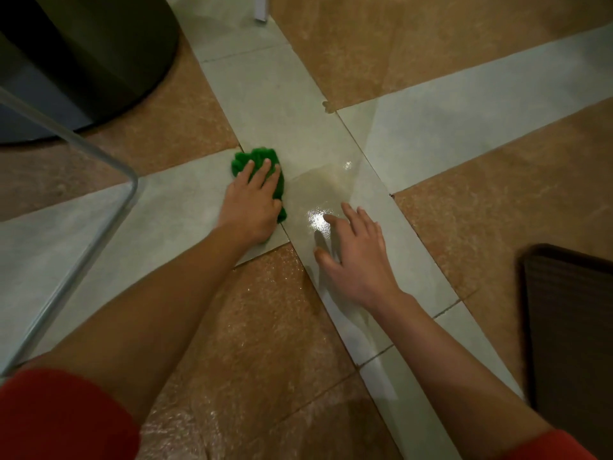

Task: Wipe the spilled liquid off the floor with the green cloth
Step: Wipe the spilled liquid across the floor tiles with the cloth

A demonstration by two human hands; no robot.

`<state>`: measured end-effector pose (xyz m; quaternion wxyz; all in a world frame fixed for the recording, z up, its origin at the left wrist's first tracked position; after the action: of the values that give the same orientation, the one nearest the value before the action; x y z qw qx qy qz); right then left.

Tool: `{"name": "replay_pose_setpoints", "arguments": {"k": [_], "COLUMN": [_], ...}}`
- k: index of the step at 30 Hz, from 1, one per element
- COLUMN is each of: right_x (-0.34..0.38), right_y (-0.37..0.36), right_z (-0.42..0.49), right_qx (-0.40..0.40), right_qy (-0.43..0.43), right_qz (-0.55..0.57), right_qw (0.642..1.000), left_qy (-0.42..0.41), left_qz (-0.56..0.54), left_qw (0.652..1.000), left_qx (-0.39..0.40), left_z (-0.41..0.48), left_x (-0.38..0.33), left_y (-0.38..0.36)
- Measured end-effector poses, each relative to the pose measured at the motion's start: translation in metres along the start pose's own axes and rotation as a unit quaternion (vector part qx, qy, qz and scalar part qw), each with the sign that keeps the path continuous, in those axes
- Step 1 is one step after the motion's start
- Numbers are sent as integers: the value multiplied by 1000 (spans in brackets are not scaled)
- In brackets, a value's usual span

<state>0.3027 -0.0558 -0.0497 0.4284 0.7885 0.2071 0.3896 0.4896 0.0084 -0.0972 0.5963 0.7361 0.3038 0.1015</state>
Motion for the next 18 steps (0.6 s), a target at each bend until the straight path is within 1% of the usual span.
{"name": "replay_pose_setpoints", "arguments": {"k": [2,4,5,6,9,11,12,14,16,18], "right_x": [0,-3,-4,-7,-18,-22,-22,-20,-16,-11], "right_y": [2,4,5,6,9,9,9,10,9,10], "right_z": [1,0,-2,-6,-14,-19,-20,-19,-16,-14], "right_qx": [-6,-10,-10,-9,-9,-5,-6,-8,-9,-6], "right_qy": [-2,-1,-1,-1,-18,-31,-33,-31,-22,-13], "right_qz": [7,13,13,13,17,21,23,28,27,26], "right_qw": [1000,1000,1000,1000,1000,999,999,999,999,1000], "left_qy": [-80,-126,-118,-91,14,29,11,-60,-135,-183], "left_qz": [25,50,50,42,-7,-9,5,39,63,78], "left_qw": [996,990,991,995,1000,1000,1000,997,988,979], "left_qx": [25,37,31,24,7,8,10,21,38,47], "left_z": [-13,-16,-13,-7,9,9,6,-7,-27,-39], "left_x": [4,11,14,15,2,-10,-13,-16,-14,-7], "left_y": [-5,-1,2,4,9,6,3,-3,-8,-12]}}
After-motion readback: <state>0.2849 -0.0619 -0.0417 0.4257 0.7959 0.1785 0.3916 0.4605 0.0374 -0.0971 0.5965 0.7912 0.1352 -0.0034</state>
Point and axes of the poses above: each hand's wrist, its own z-axis towards the middle knuckle, its own y-axis out of the back of the hand, x = y × z, the point moved 1 cm from there along z, towards the middle knuckle, and after that the axes turned 9 degrees about x, right-handed, at the moved point
